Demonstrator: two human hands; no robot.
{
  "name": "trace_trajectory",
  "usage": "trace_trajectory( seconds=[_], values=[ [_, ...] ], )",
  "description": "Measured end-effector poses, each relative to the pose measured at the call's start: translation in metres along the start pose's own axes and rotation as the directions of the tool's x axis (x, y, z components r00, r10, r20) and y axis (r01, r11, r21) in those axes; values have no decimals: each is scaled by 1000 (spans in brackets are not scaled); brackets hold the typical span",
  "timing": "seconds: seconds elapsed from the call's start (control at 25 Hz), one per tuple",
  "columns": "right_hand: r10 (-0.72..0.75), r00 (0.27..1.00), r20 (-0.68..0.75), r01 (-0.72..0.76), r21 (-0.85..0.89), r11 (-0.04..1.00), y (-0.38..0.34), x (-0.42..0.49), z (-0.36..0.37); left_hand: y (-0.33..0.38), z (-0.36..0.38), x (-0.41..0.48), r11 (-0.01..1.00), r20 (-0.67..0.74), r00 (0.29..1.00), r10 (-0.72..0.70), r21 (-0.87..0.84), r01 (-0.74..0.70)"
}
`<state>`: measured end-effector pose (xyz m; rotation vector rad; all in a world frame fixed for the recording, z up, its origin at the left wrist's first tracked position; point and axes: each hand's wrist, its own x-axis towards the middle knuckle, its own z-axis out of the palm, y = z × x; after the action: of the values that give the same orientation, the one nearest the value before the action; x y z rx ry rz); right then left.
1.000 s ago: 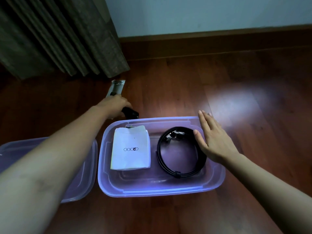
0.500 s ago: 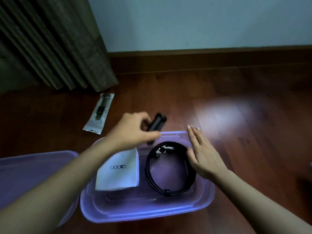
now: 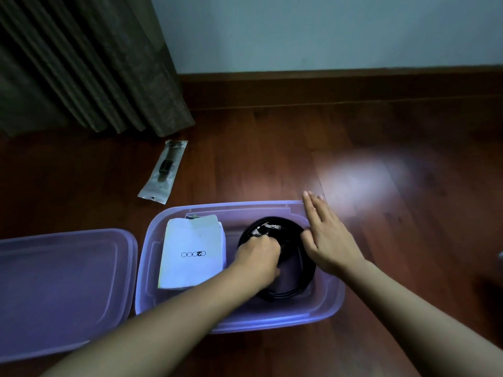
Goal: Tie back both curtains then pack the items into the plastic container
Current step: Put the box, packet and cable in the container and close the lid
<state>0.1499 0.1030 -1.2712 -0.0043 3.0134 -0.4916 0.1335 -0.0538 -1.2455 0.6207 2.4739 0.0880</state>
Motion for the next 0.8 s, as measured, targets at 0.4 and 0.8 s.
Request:
trace_trajectory(
  seconds=[0.4,0.8],
  values=[
    [-15,999,-33,9,-170,985,-4,0,1,-166,-83,35,741,-453,639,-622,-604,293],
    [-16,998,-66,4,-182,983,-3,2,7,-267,-22,56,871,-277,859,-431,-375,316]
  ],
)
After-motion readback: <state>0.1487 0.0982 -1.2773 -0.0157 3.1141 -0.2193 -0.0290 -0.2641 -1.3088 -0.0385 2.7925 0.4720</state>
